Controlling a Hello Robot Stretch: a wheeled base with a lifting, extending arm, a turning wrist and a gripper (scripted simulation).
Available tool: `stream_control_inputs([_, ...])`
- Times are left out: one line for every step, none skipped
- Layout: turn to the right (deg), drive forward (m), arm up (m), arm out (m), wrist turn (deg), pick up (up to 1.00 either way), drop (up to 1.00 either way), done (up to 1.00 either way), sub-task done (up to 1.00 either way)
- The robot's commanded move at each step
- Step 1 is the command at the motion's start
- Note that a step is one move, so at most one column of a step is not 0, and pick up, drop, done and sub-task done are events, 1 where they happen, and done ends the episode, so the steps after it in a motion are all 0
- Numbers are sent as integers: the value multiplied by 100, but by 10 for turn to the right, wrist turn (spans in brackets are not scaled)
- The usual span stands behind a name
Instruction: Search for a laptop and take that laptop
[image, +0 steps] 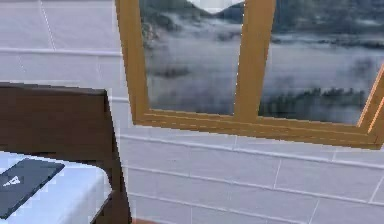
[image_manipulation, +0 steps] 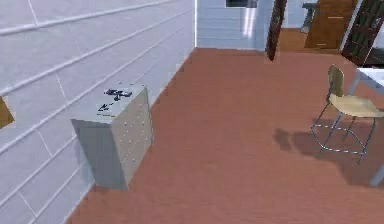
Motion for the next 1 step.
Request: stream_control_inputs([-450, 0, 0, 0, 0, 0, 0, 0, 0])
